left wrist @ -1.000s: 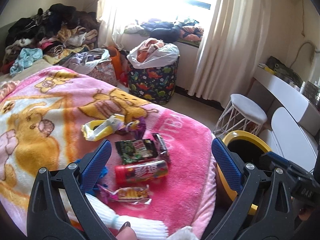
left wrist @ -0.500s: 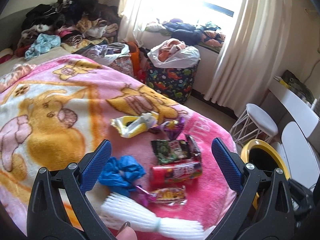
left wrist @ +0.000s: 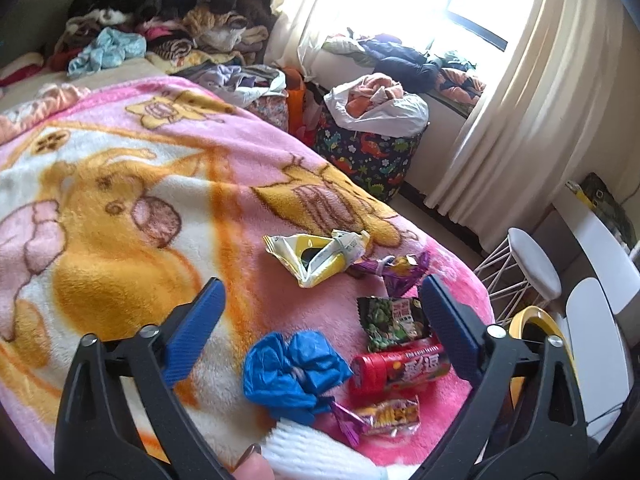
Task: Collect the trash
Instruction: 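Grasp the yellow snack wrapper with left tool while right tool grasps white foam net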
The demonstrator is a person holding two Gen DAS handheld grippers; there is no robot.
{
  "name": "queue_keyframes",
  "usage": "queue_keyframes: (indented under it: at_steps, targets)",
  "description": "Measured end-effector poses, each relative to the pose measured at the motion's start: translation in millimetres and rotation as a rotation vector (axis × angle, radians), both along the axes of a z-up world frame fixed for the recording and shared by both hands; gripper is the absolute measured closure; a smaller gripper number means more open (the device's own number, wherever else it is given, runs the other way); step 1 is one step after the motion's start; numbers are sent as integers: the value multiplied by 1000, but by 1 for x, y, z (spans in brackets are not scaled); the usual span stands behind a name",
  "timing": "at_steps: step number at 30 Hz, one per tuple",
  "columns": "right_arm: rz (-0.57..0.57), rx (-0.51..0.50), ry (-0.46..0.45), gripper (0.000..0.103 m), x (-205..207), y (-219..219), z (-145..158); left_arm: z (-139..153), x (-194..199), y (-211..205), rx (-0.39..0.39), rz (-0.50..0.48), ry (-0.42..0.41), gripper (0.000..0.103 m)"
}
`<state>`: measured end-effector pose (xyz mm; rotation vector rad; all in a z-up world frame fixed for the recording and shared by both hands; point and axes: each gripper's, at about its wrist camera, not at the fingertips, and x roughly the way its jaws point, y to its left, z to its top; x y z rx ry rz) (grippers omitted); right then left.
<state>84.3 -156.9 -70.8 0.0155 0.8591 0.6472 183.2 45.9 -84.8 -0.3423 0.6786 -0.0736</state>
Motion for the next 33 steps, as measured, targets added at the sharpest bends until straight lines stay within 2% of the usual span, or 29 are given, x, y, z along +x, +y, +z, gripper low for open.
queue_keyframes:
  at_steps: [4, 7, 10, 13, 15, 18, 21, 26, 29, 31, 33]
  targets:
    - [34, -45, 15, 28, 3, 13, -9, -7, 17, 5, -30, -9, 30, 31]
    - [60, -67, 32, 31, 8, 23, -15, -13, 27, 8, -47, -16, 56, 36]
    - [85, -91, 49, 34, 13, 32, -21, -19, 39, 12, -71, -14, 93, 36]
    - [114, -126, 89, 40, 18, 43, -30, -26, 49, 17, -104, -14, 126, 41]
    - [130, -148, 117, 56, 19, 48, -38, -31, 55, 20, -125, -5, 154, 41]
    - [131, -171, 139, 68, 21, 51, -44, -40, 62, 24, -166, 2, 189, 45]
    - [124, -153, 147, 75, 22, 49, -45, -48, 67, 27, -218, 8, 217, 51]
    - [119, -139, 150, 79, 20, 46, -45, -55, 74, 27, -268, 11, 243, 60]
    - [118, -131, 148, 81, 18, 45, -43, -56, 77, 26, -298, 11, 255, 78]
    - [117, -126, 149, 81, 17, 44, -44, -55, 77, 24, -295, 10, 259, 84]
    - [117, -120, 149, 82, 19, 42, -44, -51, 74, 21, -270, 6, 249, 86]
